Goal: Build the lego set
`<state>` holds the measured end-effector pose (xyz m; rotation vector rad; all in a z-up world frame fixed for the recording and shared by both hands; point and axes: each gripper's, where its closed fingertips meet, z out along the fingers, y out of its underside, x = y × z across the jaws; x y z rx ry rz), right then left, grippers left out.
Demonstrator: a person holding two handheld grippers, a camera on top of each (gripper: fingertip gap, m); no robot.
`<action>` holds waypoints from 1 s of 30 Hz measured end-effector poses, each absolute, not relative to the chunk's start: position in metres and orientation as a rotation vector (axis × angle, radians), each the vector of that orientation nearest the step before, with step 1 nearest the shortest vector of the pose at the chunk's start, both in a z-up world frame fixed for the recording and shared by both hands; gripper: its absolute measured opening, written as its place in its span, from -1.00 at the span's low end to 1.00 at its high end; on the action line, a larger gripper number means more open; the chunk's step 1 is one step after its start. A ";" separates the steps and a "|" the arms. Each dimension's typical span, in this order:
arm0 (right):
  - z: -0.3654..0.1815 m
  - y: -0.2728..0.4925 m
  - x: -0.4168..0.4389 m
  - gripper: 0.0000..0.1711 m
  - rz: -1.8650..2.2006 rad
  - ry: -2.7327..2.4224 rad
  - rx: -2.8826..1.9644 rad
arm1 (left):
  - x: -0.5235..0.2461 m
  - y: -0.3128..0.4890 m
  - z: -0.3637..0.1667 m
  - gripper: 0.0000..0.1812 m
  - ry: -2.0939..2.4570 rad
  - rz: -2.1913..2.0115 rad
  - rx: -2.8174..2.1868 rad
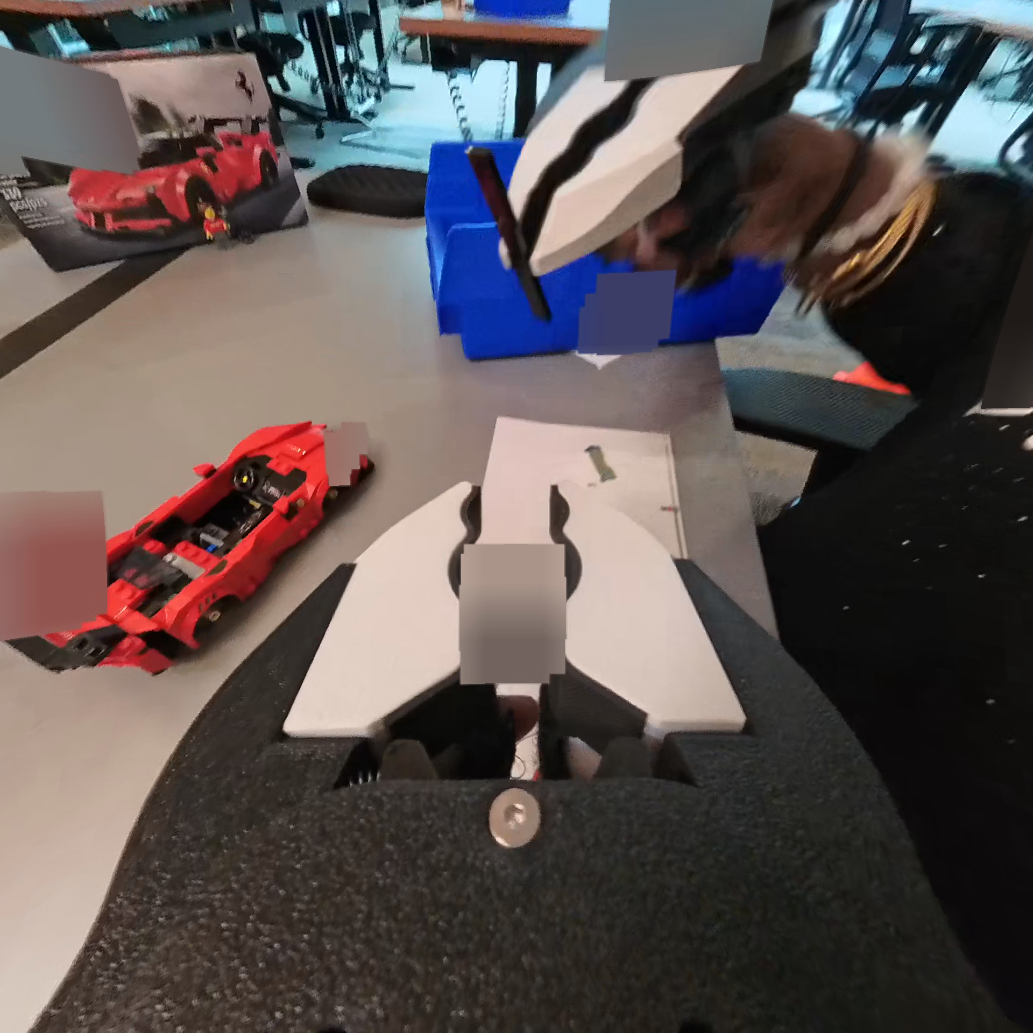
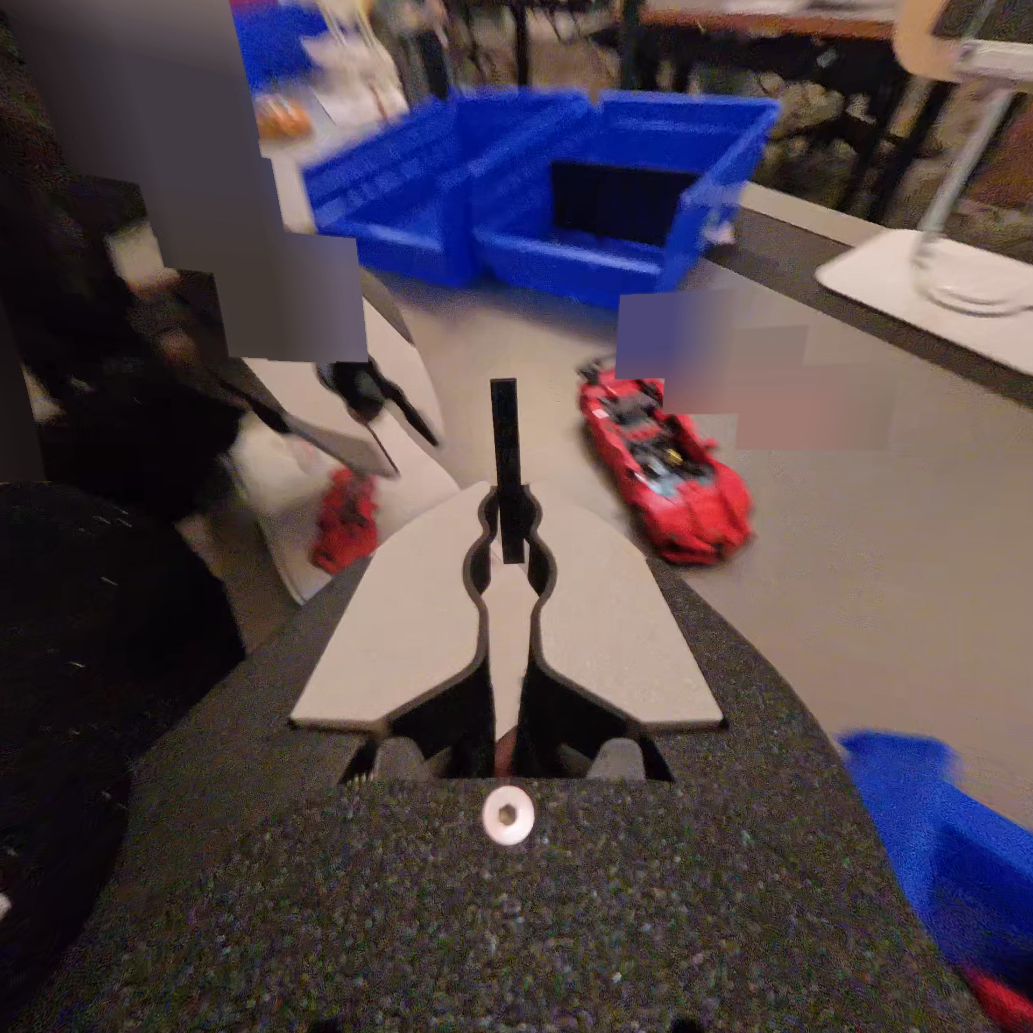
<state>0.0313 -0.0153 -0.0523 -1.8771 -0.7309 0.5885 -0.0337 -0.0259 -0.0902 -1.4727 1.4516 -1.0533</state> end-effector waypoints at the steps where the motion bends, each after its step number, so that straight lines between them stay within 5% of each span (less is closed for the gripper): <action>1: -0.056 -0.018 0.050 -0.91 0.382 -0.793 -1.946 | -0.035 -0.023 -0.094 -0.75 1.458 -1.031 -1.486; 6: -0.054 -0.040 0.097 -0.90 0.014 -0.912 -2.061 | -0.034 -0.017 -0.101 -0.76 1.464 -1.023 -1.528; 30: -0.079 -0.053 0.096 -0.91 0.161 -0.962 -2.054 | -0.066 -0.008 -0.113 -0.78 1.473 -0.788 -1.663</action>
